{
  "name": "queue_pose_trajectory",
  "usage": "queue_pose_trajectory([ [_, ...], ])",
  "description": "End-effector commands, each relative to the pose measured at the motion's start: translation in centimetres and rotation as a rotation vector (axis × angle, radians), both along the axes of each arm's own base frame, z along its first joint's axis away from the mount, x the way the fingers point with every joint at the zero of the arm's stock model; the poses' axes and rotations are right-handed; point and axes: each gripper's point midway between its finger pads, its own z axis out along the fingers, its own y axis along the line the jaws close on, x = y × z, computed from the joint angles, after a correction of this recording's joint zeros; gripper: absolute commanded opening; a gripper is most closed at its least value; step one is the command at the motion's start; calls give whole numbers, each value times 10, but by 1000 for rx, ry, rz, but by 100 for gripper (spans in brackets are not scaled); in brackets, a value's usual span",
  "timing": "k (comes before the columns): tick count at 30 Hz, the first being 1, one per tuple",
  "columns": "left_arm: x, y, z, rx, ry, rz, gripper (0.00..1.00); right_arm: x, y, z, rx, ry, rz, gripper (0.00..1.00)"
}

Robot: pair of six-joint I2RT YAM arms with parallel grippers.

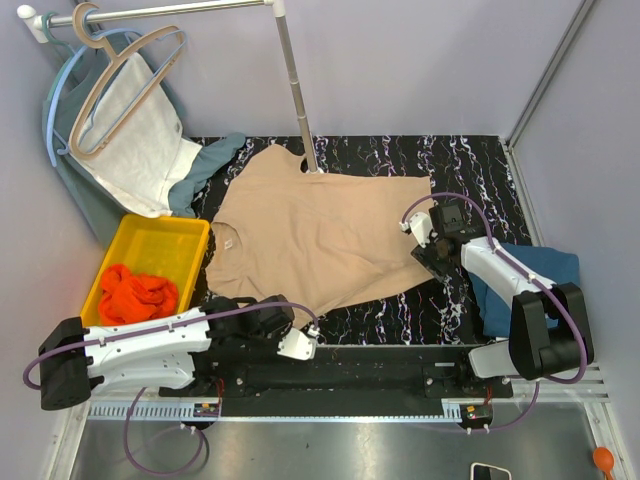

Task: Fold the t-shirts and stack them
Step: Fold the tshirt

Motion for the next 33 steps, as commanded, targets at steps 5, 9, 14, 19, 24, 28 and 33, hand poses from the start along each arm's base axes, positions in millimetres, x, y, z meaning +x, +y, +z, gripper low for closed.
queue_pose_trajectory([
  [5, 3, -5, 0, -31, -19, 15, 0, 12, 7, 8, 36, -33, 7, 55],
  [9, 3, -5, 0, -35, -22, 17, 0, 10, 6, 5, 33, -24, 6, 50],
  [14, 4, -5, 1, -41, -24, 22, 0, 7, 5, 3, 31, -20, 4, 39],
  [19, 5, -7, 2, -49, -30, 24, 0, 3, 4, 3, 29, -12, 3, 27],
  [24, 9, -9, 6, -74, -57, 39, 0, 0, 4, 6, 32, -12, -4, 10],
  [28, 16, -7, 11, -85, -84, 68, 0, -4, 3, 19, 36, -23, -11, 0],
  [33, 32, -5, 30, -118, -149, 110, 0, -17, 1, 40, 49, -36, -27, 0],
])
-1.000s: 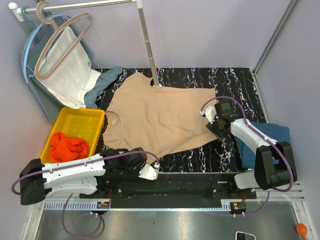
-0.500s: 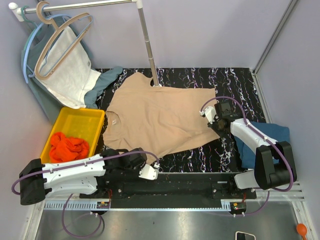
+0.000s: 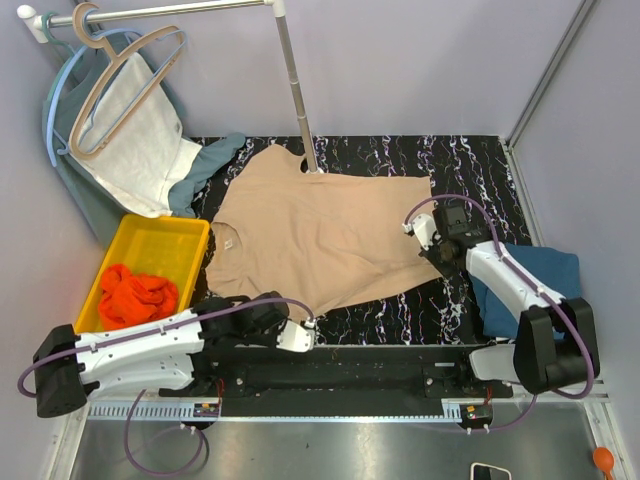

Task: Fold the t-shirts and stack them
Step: Fold the tshirt

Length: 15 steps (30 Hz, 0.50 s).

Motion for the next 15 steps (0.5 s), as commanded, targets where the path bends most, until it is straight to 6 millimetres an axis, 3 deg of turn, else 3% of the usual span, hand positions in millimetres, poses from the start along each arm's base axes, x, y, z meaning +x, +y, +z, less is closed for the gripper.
queue_pose_trajectory([
  [1, 22, -7, 29, -78, -101, 48, 0, -5, 0, 41, 37, -78, -22, 0],
  [7, 25, -8, 37, -85, -114, 43, 0, -32, 1, 64, 86, -85, -43, 0],
  [15, 29, -2, 39, -79, -142, 61, 0, -68, 6, 77, 160, -55, -65, 0],
])
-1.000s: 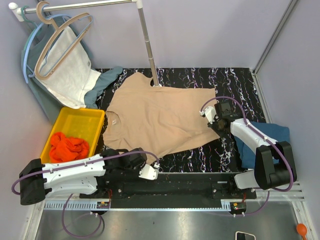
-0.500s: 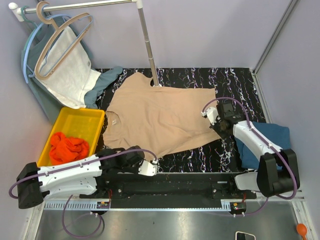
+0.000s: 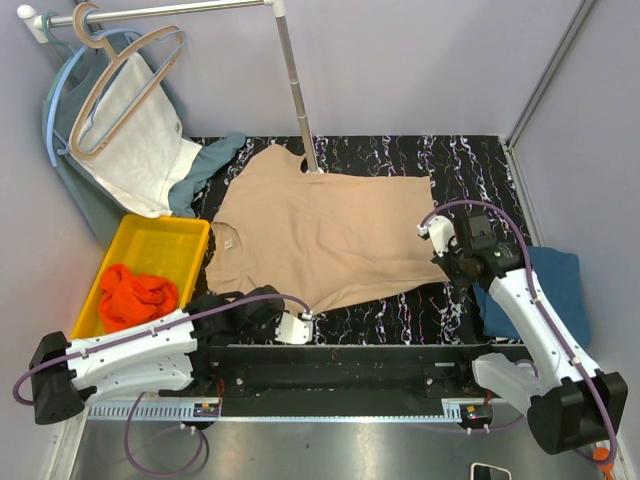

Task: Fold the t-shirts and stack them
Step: Fold the tshirt

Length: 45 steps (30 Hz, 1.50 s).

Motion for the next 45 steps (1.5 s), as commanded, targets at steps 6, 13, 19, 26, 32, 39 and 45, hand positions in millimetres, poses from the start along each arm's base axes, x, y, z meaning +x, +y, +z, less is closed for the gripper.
queue_pose_trajectory([
  [6, 18, -2, 24, -61, -86, 42, 0, -31, 9, 18, 98, 20, -20, 0],
  [13, 29, 8, 37, -78, -135, 86, 0, -27, 7, 27, 94, -24, -18, 0],
  [19, 41, 20, 45, -69, -197, 119, 0, -23, -3, 30, 43, -55, -36, 0],
  [26, 53, 25, 61, -68, -249, 133, 0, -24, -9, 26, 11, -62, -45, 0],
  [32, 68, 22, 81, -67, -304, 135, 0, -15, -8, 34, 13, -93, -39, 0],
  [39, 90, 17, 100, -43, -356, 123, 0, 2, -6, 42, 0, -102, -27, 0],
  [45, 114, 18, 108, 17, -381, 113, 0, 18, -5, 43, -25, -98, -9, 0],
])
